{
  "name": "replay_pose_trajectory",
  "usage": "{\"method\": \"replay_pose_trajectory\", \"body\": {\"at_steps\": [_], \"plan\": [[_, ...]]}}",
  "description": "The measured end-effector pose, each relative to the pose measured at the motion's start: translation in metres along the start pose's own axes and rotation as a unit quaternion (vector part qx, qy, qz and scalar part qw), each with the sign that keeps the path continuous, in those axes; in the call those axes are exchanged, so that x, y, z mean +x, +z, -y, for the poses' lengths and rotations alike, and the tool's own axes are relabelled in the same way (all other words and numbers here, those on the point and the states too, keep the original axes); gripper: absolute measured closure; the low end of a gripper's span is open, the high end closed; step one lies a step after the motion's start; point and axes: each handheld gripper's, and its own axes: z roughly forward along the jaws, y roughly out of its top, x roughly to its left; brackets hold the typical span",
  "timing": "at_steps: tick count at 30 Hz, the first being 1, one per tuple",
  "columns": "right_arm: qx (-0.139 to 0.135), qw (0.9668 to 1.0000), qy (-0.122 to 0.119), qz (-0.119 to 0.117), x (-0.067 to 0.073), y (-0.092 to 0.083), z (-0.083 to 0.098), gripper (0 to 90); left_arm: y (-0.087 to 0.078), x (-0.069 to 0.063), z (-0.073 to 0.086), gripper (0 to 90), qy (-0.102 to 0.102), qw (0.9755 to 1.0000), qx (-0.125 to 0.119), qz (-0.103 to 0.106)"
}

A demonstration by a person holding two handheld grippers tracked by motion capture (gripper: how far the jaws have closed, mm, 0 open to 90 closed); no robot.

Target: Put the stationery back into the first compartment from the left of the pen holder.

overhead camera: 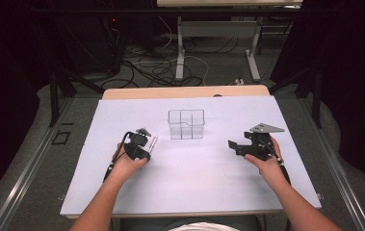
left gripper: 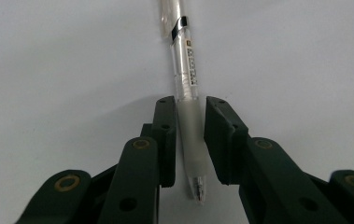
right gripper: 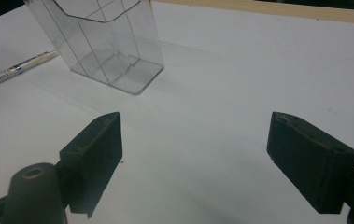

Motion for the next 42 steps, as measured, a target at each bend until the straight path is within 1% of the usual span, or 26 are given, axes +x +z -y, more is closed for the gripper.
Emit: {"method": "replay_pose_trajectory", "body": {"at_steps": [5,7,9,10,11,12,13,14,15,16,18,19,22,23,25,27,28,29,32,36,37,39,41,42], "plan": [[0.001,1.0,0.0,-0.002,0.0,0.0,0.0,18.1,-0.001,0.0,0.003,77.2,-0.002,1.0,0.0,0.003],[0.001,1.0,0.001,-0.002,0.0,0.001,0.0,18.2,-0.001,0.001,0.003,78.3,-0.007,1.0,0.0,0.005],[0.001,1.0,0.001,-0.002,0.0,0.001,0.0,18.3,-0.001,0.002,0.003,79.3,-0.008,0.9999,-0.001,0.006],[0.001,1.0,0.001,-0.002,0.0,0.001,0.0,18.3,-0.001,0.002,0.004,79.3,-0.017,0.9998,0.0,0.009],[0.001,1.0,0.001,-0.002,0.0,0.001,0.0,18.4,-0.001,0.004,0.004,79.6,-0.024,0.9996,-0.004,0.015],[0.001,1.0,0.001,-0.002,0.0,0.001,0.0,18.4,-0.001,0.004,0.004,79.7,-0.024,0.9996,-0.004,0.015],[0.002,1.0,0.001,-0.002,0.0,0.001,0.0,18.4,-0.001,0.006,0.004,79.9,-0.029,0.9993,-0.003,0.022],[0.002,1.0,0.001,-0.002,0.0,0.001,0.0,18.4,-0.001,0.006,0.004,79.9,-0.029,0.9993,-0.003,0.022],[0.002,1.0,0.001,-0.002,0.0,0.001,0.0,18.4,-0.002,0.008,0.004,79.9,-0.037,0.9989,-0.001,0.03],[0.001,1.0,0.001,-0.002,0.0,0.001,0.0,18.4,-0.002,0.008,0.004,80.0,-0.037,0.9989,-0.001,0.03],[0.001,1.0,0.0,-0.003,0.0,0.001,0.0,18.4,-0.001,0.008,0.004,80.0,-0.045,0.9984,-0.002,0.035],[0.002,1.0,0.0,-0.003,0.0,0.001,0.0,18.4,-0.002,0.009,0.004,80.1,-0.043,0.9984,-0.002,0.036],[0.002,1.0,0.001,-0.003,0.0,0.001,0.0,18.4,-0.002,0.011,0.004,80.1,-0.056,0.9976,-0.006,0.041],[0.002,1.0,0.0,-0.002,0.0,0.001,0.0,18.4,-0.003,0.012,0.004,80.1,-0.054,0.9977,-0.007,0.041],[0.002,1.0,0.001,-0.003,0.0,0.001,0.0,18.5,-0.004,0.014,0.004,80.1,-0.06,0.9972,-0.01,0.044],[0.002,1.0,0.0,-0.003,0.0,0.001,0.0,18.5,-0.007,0.017,0.005,80.1,-0.06,0.997,-0.014,0.047],[0.002,1.0,0.001,-0.003,0.0,0.001,0.0,18.5,-0.01,0.019,0.005,80.1,-0.066,0.9963,-0.019,0.051],[0.002,1.0,0.0,-0.002,0.0,0.001,0.0,18.5,-0.01,0.019,0.005,80.1,-0.066,0.9963,-0.019,0.051],[0.002,1.0,-0.003,-0.002,0.001,0.001,0.001,18.5,-0.015,0.022,0.007,80.1,-0.073,0.9953,-0.026,0.058],[0.003,1.0,-0.004,-0.003,0.001,0.001,0.0,18.5,-0.025,0.027,0.009,80.1,-0.08,0.9941,-0.035,0.064],[0.004,1.0,-0.006,-0.003,0.001,0.001,0.0,18.5,-0.028,0.028,0.01,80.1,-0.081,0.9938,-0.039,0.065],[0.005,1.0,-0.007,-0.003,0.002,0.001,0.0,18.5,-0.034,0.031,0.012,80.1,-0.075,0.9934,-0.046,0.074],[0.007,0.9999,-0.012,-0.003,0.003,0.002,0.0,17.4,-0.04,0.032,0.014,80.1,-0.079,0.9919,-0.055,0.082],[0.008,0.9999,-0.013,-0.003,0.004,0.002,0.0,16.9,-0.044,0.032,0.015,80.1,-0.078,0.9917,-0.058,0.083]]}}
